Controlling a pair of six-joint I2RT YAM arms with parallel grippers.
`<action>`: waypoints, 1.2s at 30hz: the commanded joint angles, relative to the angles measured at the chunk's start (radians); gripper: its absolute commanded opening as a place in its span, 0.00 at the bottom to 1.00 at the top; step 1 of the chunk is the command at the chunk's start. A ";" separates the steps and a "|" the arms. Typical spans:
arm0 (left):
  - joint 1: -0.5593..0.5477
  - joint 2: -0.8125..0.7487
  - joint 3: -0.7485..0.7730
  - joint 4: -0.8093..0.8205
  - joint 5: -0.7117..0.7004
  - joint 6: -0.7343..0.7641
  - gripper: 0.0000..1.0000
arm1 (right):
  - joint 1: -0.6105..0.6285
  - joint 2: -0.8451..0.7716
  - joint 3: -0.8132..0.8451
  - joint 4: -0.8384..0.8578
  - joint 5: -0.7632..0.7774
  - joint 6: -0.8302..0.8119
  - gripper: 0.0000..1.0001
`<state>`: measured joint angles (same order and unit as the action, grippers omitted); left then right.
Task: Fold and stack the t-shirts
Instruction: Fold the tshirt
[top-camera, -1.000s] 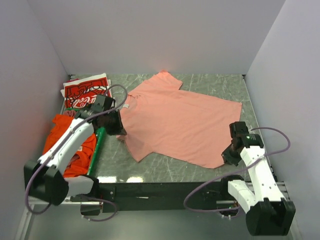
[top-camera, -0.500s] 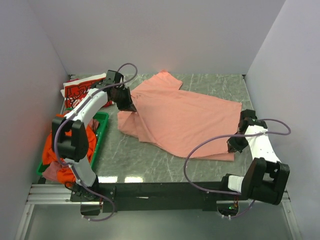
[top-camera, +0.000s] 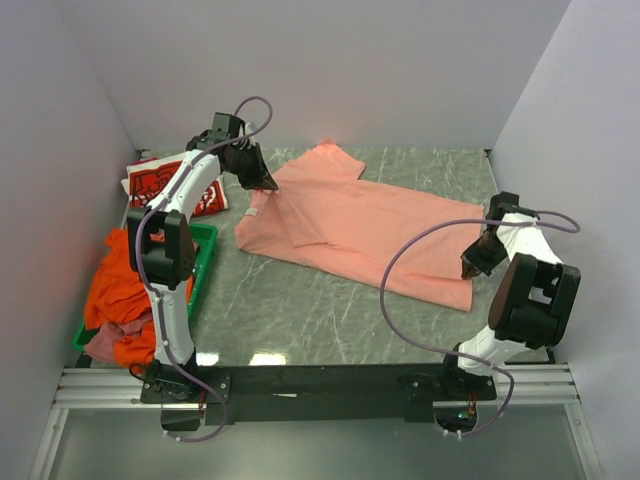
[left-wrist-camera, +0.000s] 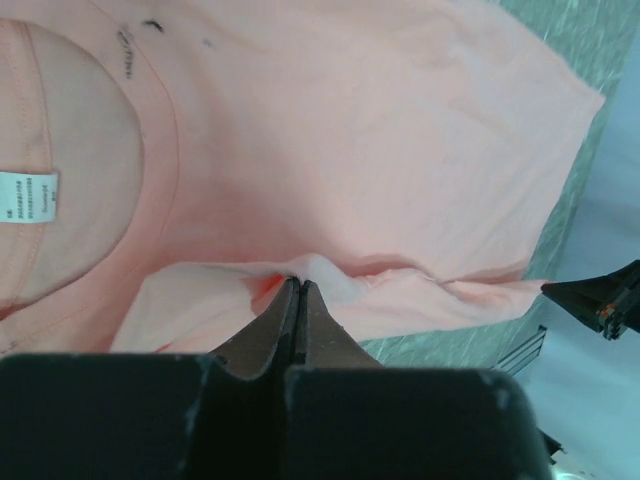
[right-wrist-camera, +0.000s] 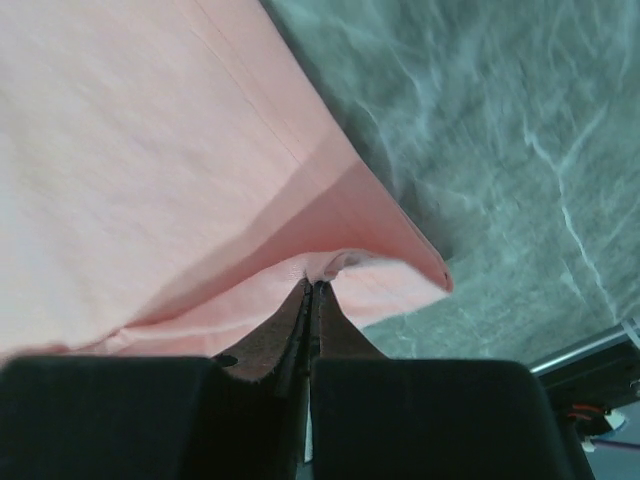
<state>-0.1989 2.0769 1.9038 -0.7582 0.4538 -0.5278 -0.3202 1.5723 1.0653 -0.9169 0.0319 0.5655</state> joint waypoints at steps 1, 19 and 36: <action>0.026 0.005 0.047 0.042 0.054 -0.027 0.00 | -0.013 0.029 0.087 0.000 0.014 -0.024 0.00; 0.046 0.136 0.130 0.094 0.109 -0.041 0.00 | -0.026 0.155 0.182 0.019 0.023 -0.038 0.00; 0.067 0.025 -0.039 0.240 0.034 -0.015 0.68 | 0.222 -0.046 0.240 0.076 -0.028 -0.072 0.43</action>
<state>-0.1295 2.2406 1.9827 -0.5381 0.4976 -0.6052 -0.1734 1.5982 1.2957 -0.8814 0.0357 0.4850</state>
